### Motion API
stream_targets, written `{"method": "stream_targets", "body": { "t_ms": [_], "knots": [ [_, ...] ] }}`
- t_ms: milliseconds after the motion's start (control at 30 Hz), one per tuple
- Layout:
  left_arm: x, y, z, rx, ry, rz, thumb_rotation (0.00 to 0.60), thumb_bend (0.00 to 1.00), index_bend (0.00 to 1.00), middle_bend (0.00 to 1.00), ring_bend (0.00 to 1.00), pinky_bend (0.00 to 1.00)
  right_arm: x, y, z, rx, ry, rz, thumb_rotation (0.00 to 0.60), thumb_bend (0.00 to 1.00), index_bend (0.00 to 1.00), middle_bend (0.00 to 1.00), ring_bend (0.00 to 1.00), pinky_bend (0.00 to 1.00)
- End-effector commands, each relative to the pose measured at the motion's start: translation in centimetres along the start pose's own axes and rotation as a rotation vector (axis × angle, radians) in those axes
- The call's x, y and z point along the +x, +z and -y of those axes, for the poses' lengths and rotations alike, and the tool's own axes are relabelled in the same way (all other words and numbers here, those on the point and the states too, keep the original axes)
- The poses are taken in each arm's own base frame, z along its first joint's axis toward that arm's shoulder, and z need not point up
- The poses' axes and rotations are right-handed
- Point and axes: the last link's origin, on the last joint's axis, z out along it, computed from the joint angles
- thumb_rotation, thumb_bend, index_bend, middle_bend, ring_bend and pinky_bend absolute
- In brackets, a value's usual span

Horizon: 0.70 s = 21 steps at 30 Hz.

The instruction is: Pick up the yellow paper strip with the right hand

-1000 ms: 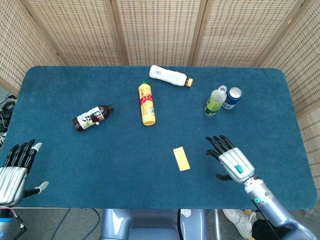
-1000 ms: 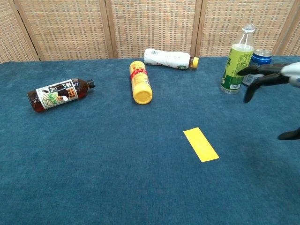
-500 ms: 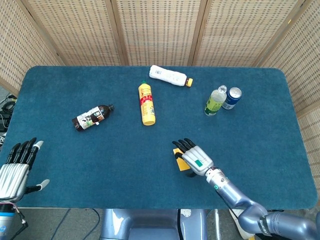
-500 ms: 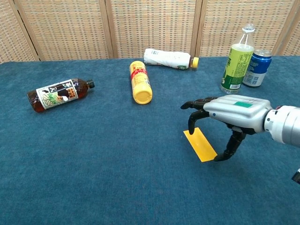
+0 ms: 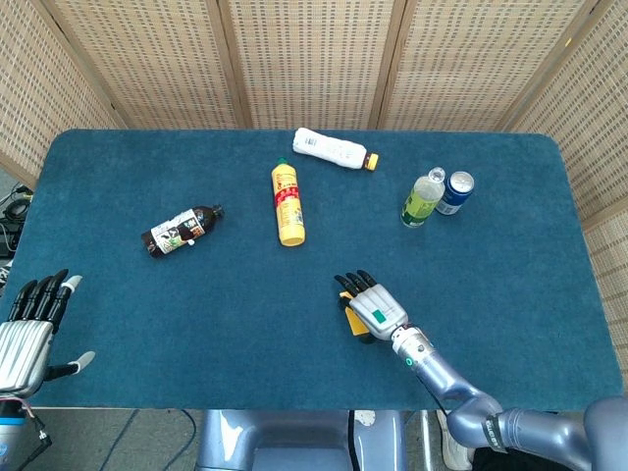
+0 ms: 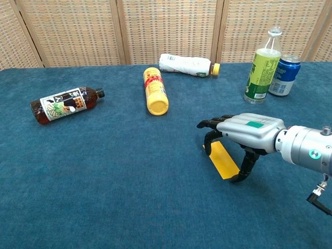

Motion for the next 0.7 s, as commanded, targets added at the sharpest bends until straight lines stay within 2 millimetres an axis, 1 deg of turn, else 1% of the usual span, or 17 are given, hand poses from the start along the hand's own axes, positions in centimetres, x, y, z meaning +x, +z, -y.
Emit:
{"method": "stream_targets", "body": {
  "t_ms": [33, 133, 233, 300, 400, 433, 533, 633, 700],
  "knots": [
    [0.0, 0.0, 0.1, 0.001, -0.003, 0.002, 0.600, 0.00, 0.00, 0.00, 0.00, 0.00, -0.4, 0.5, 0.1, -0.006, -0.021, 0.008, 0.600, 0.00, 0.36, 0.00, 0.00, 0.00],
    [0.1, 0.1, 0.2, 0.003, -0.008, 0.002, 0.600, 0.00, 0.00, 0.00, 0.00, 0.00, -0.6, 1.2, 0.0, -0.026, -0.033, 0.008, 0.600, 0.00, 0.36, 0.00, 0.00, 0.00],
    [0.2, 0.1, 0.3, 0.003, -0.011, 0.003, 0.600, 0.00, 0.00, 0.00, 0.00, 0.00, -0.2, 1.7, -0.2, -0.043, -0.031, -0.017, 0.600, 0.00, 0.37, 0.00, 0.00, 0.00],
    [0.2, 0.2, 0.3, 0.004, -0.012, 0.004, 0.600, 0.00, 0.00, 0.00, 0.00, 0.00, 0.5, 1.9, -0.4, -0.056, -0.027, -0.048, 0.600, 0.00, 0.37, 0.01, 0.00, 0.00],
    [0.2, 0.2, 0.3, 0.003, -0.014, 0.006, 0.600, 0.00, 0.00, 0.00, 0.00, 0.00, 2.3, 2.2, -0.7, -0.078, 0.002, -0.120, 0.600, 0.00, 0.37, 0.02, 0.00, 0.00],
    [0.2, 0.2, 0.3, 0.003, -0.015, 0.006, 0.600, 0.00, 0.00, 0.00, 0.00, 0.00, 3.1, 2.1, -0.7, -0.083, 0.014, -0.150, 0.600, 0.00, 0.37, 0.02, 0.00, 0.00],
    [0.2, 0.2, 0.3, 0.002, -0.016, 0.005, 0.600, 0.00, 0.00, 0.00, 0.00, 0.00, 4.6, 1.6, -0.7, -0.079, 0.031, -0.200, 0.600, 0.00, 0.38, 0.02, 0.00, 0.00],
    [0.2, 0.1, 0.2, -0.001, -0.016, 0.007, 0.600, 0.00, 0.00, 0.00, 0.00, 0.00, 5.0, 1.0, -0.7, -0.069, 0.035, -0.206, 0.600, 0.00, 0.38, 0.02, 0.00, 0.00],
    [0.2, 0.1, 0.2, -0.004, -0.016, 0.007, 0.600, 0.00, 0.00, 0.00, 0.00, 0.00, 4.7, 0.4, -0.7, -0.060, 0.024, -0.189, 0.600, 0.00, 0.38, 0.02, 0.00, 0.00]
  ]
}}
